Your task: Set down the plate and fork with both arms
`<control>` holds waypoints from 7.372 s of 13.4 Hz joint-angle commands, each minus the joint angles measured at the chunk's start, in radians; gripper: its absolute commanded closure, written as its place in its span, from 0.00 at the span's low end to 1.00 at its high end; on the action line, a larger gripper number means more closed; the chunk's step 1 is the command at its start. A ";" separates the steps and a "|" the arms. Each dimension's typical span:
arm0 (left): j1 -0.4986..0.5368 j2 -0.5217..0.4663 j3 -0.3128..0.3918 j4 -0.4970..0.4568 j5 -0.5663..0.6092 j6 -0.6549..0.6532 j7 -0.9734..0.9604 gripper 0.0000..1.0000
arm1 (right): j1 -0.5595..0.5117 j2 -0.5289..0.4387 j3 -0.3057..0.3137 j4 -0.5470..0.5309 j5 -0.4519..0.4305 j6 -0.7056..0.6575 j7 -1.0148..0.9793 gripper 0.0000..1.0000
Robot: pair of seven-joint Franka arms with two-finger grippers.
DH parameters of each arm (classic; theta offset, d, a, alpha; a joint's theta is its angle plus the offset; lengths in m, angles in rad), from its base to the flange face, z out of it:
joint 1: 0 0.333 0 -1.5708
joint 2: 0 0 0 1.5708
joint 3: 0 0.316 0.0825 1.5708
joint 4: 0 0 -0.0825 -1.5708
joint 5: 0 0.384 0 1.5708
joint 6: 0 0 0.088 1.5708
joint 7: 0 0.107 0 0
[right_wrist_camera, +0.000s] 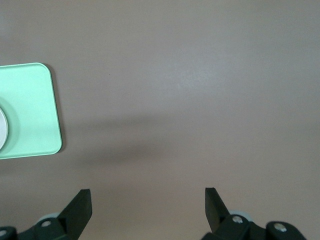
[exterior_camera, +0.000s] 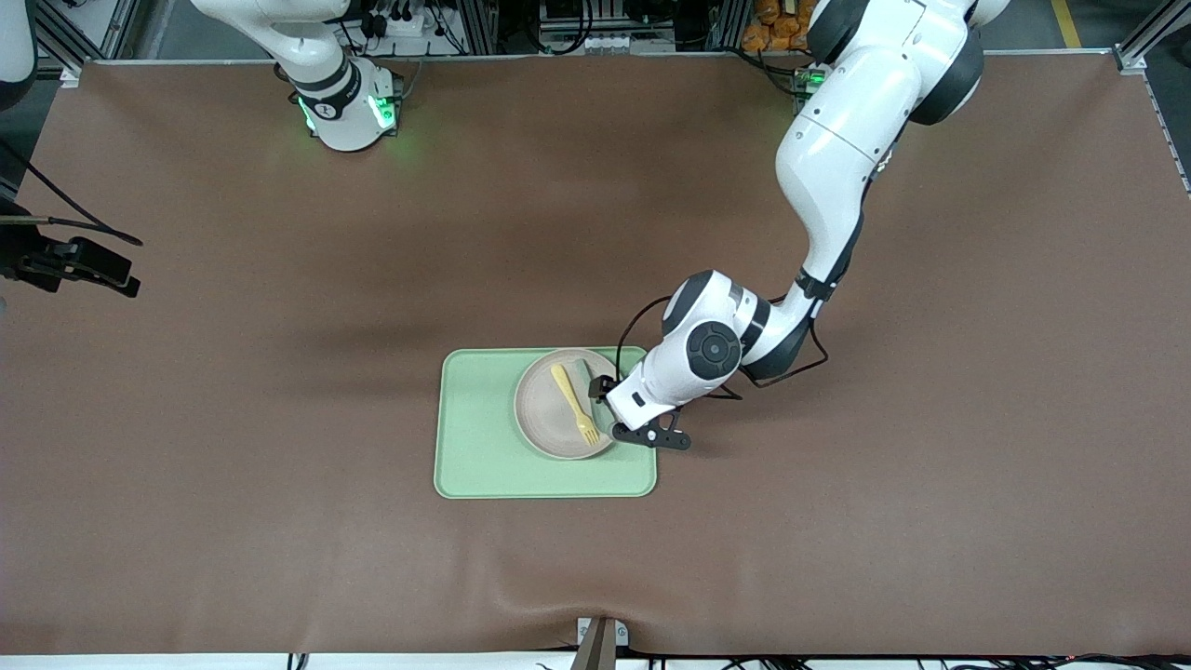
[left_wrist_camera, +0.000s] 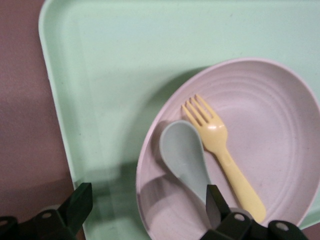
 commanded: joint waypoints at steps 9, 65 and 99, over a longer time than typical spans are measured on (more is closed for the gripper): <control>0.303 -0.367 0.010 -0.019 0.024 -0.452 -0.023 0.00 | 0.184 0.199 0.016 0.164 0.120 0.038 -0.009 0.00; 0.483 -0.906 0.169 -0.181 0.101 -0.961 0.370 0.00 | 0.667 0.863 0.011 0.295 0.039 0.768 0.198 1.00; 0.535 -0.935 0.054 -0.163 0.125 -0.883 0.400 0.00 | 0.406 0.528 0.016 0.099 0.105 0.670 0.377 0.00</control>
